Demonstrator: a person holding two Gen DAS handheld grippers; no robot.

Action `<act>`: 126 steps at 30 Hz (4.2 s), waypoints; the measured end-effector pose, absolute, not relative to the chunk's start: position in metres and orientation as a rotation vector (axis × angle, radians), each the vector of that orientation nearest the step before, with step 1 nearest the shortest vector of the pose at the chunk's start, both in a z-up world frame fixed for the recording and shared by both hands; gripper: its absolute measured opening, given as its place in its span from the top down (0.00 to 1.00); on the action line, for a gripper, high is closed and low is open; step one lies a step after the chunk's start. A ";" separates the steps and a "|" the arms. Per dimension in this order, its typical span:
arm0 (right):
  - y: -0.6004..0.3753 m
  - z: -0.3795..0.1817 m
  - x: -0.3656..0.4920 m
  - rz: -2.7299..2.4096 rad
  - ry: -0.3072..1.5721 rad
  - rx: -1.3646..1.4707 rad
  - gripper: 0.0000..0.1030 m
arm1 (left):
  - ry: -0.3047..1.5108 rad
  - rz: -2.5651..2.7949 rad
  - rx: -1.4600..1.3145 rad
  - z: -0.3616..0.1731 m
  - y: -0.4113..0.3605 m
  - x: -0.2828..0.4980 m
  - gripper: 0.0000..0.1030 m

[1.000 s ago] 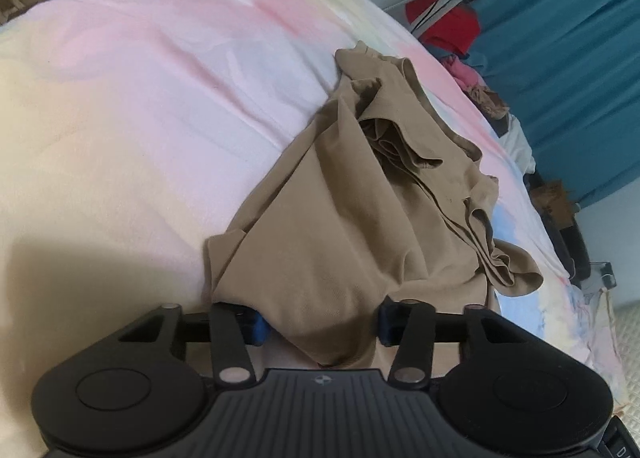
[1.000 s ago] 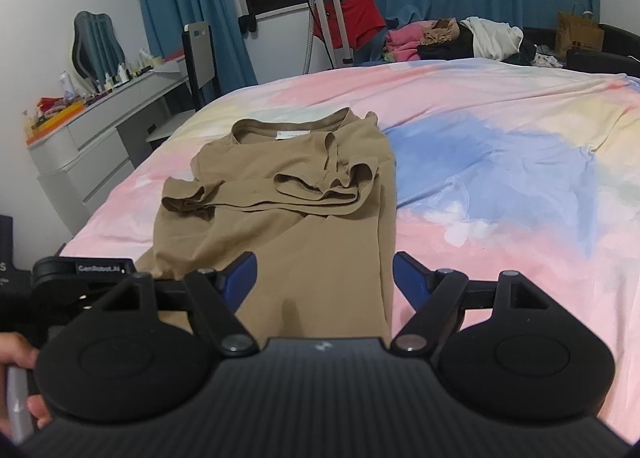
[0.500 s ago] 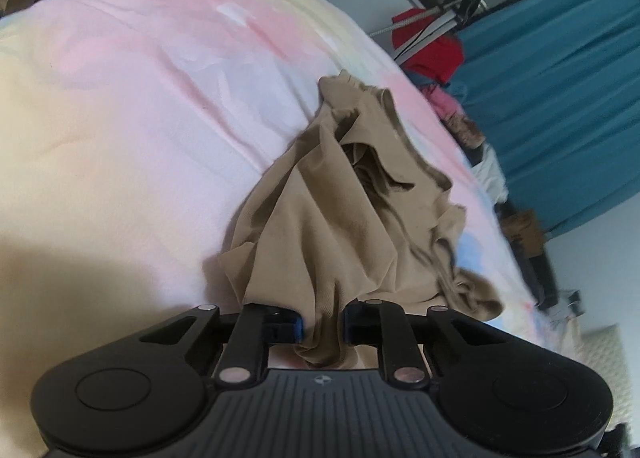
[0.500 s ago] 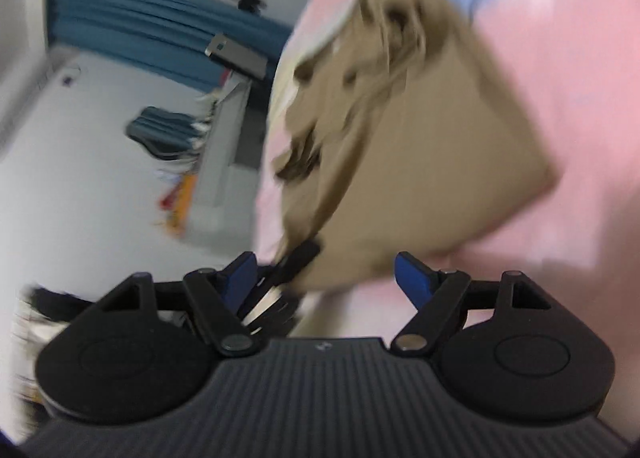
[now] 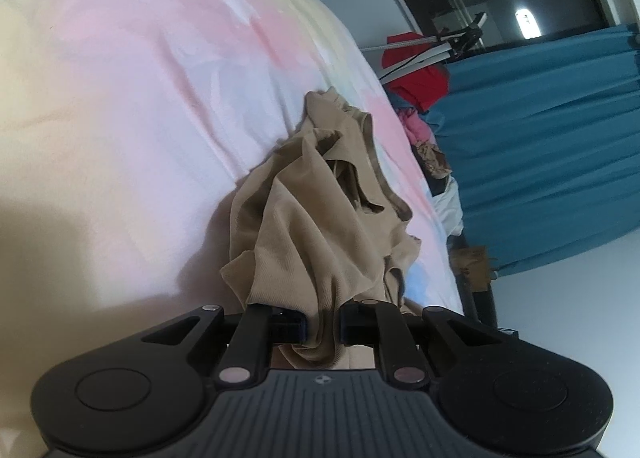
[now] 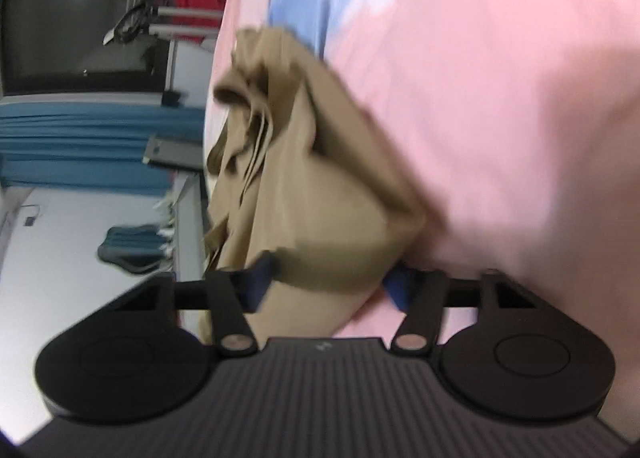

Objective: Fold clothes

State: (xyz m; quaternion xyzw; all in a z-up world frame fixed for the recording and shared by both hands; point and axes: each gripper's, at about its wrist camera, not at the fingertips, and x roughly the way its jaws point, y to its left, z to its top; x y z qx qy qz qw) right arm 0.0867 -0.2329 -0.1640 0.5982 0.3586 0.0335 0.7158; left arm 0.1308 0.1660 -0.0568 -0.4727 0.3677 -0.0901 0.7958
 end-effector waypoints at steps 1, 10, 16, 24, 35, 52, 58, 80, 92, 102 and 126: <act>-0.234 -0.162 0.088 0.052 0.786 1.305 0.65 | 0.789 -0.197 -1.018 -0.054 0.166 0.131 0.86; -0.240 -0.103 0.084 0.137 0.620 1.167 0.86 | 0.778 -0.228 -1.030 -0.024 0.167 0.131 0.87; -0.243 -0.058 0.052 0.169 0.565 1.136 0.86 | 0.764 -0.242 -0.978 0.025 0.161 0.097 0.87; -0.249 -0.046 -0.047 0.129 0.675 1.149 0.86 | 0.927 -0.247 -0.946 0.035 0.164 0.009 0.87; -0.246 -0.027 -0.043 0.105 0.671 1.233 0.85 | 0.932 -0.180 -1.091 0.041 0.168 0.026 0.87; -0.258 -0.118 0.162 -0.038 0.829 1.283 0.84 | 1.048 -0.103 -0.993 -0.061 0.152 0.256 0.80; -0.260 -0.139 0.187 -0.024 0.896 1.229 0.84 | 1.058 -0.130 -0.934 -0.087 0.148 0.272 0.78; -0.208 -0.100 0.201 0.166 0.725 0.374 0.36 | 0.823 -0.168 -0.205 -0.067 0.079 0.261 0.18; -0.193 -0.084 0.166 0.155 0.625 0.307 0.36 | 0.715 -0.173 -0.092 -0.042 0.085 0.215 0.17; -0.163 -0.085 0.122 0.149 0.641 0.154 0.37 | 0.692 -0.181 0.005 -0.026 0.074 0.152 0.17; -0.162 -0.099 0.124 0.117 0.707 0.187 0.36 | 1.089 -0.240 -0.798 -0.067 0.134 0.129 0.08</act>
